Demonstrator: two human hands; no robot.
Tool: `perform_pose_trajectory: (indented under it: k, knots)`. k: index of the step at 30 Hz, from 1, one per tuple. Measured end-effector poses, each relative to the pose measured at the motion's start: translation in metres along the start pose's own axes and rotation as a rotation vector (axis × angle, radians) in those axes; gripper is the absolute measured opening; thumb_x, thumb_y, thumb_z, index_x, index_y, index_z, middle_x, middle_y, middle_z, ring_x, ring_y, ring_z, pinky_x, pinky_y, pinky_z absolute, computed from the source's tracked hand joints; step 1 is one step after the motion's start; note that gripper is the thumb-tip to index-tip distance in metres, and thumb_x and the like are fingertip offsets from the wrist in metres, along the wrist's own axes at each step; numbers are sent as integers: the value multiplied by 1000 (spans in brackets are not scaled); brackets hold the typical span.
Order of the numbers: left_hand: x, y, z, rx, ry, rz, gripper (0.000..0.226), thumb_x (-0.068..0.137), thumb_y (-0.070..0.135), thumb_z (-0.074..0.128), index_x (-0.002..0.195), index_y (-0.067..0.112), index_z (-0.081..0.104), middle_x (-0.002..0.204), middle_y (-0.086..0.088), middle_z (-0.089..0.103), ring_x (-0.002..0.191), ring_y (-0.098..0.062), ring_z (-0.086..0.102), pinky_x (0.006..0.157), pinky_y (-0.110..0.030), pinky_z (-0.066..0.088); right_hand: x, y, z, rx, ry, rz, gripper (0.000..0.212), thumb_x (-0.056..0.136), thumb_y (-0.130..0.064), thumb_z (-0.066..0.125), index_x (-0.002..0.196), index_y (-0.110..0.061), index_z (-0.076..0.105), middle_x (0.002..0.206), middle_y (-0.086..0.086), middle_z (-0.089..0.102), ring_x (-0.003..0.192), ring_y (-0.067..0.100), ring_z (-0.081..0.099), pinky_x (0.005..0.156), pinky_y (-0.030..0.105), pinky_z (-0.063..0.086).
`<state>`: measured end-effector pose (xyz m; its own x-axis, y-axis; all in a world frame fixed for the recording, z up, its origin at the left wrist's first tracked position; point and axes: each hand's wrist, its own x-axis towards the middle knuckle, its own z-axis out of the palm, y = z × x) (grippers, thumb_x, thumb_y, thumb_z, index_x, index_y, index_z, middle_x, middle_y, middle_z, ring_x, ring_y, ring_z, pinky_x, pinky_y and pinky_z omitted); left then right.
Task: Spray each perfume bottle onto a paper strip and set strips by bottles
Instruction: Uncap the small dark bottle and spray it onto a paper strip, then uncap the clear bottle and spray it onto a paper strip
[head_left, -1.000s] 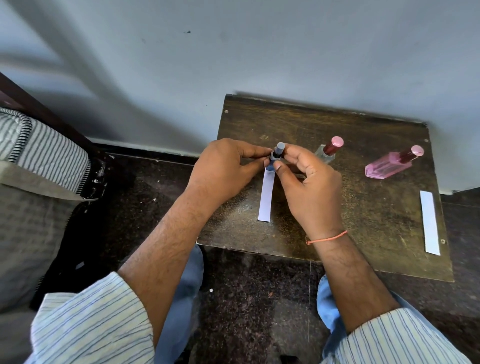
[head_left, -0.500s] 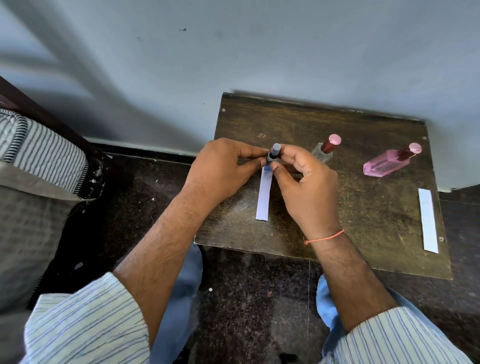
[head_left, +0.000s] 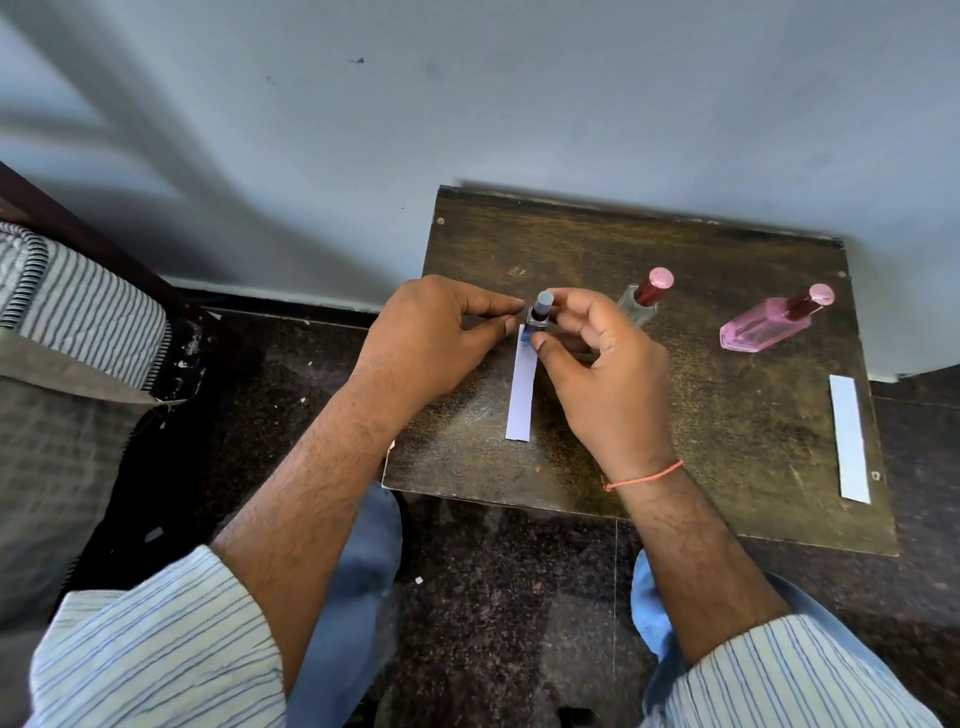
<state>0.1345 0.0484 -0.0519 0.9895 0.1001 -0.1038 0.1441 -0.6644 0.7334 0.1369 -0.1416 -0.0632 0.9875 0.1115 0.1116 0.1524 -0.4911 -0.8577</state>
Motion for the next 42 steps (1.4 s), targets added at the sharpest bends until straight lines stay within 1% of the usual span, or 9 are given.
perform_pose_trajectory:
  k: [4,10,14,18,25,28,32,37,42]
  knots:
    - [0,-2,-4,43,10,-47,15,96,42,78,110,41,84,73,28,70,52,20,55,48,-1,33,-1,2,-3,16,-16,13,40,93,-5,81,130,-19,74,119,-13,79,109,-12,72,96,8,53]
    - [-4,2,-12,168,96,-76,14,90,52,77,88,40,84,76,25,74,69,6,67,60,-21,52,-4,9,-14,-29,-46,13,40,92,-8,83,129,-18,75,123,-7,81,108,-10,74,97,11,56]
    - [-8,3,-12,195,-48,61,19,87,53,79,79,36,84,65,24,72,63,9,66,57,-17,48,-8,14,-26,-90,-71,14,40,91,-12,85,130,-18,78,122,-8,81,104,-11,73,95,11,57]
    - [-17,18,2,209,-250,289,22,93,50,77,84,33,86,65,21,74,58,14,62,54,-8,38,-14,22,-44,-133,-90,8,39,91,-16,86,130,-19,79,120,-9,82,103,-10,74,92,8,55]
    - [-28,42,44,257,-317,464,48,105,59,51,81,26,76,67,9,71,57,-6,61,52,-33,50,-22,36,-76,-155,-70,-3,33,90,-17,87,122,-21,82,107,-11,84,97,-7,77,92,15,59]
    - [-30,48,52,227,-308,507,41,107,54,49,97,30,80,75,14,71,64,-4,60,53,-29,47,-21,42,-98,-208,-37,-9,23,90,-21,87,113,-23,85,99,-13,83,94,-4,76,87,13,58]
    - [-30,55,62,177,-296,543,33,109,47,54,115,32,82,85,19,74,72,5,57,56,-21,46,-14,51,-150,-330,-44,79,13,90,-35,86,102,-29,86,89,-15,80,84,1,73,80,25,57]
    - [-28,65,74,139,-304,563,35,109,44,54,105,24,83,79,10,74,71,-11,69,59,-36,56,-14,73,-217,-502,-14,301,25,89,-44,85,109,-31,76,93,-12,73,88,19,69,86,40,57]
    - [-25,76,85,92,-311,595,28,109,39,59,96,25,79,68,22,59,64,-5,60,58,-34,55,-19,95,-243,-597,-37,472,67,82,-50,90,138,-21,65,120,2,67,108,25,66,93,48,58]
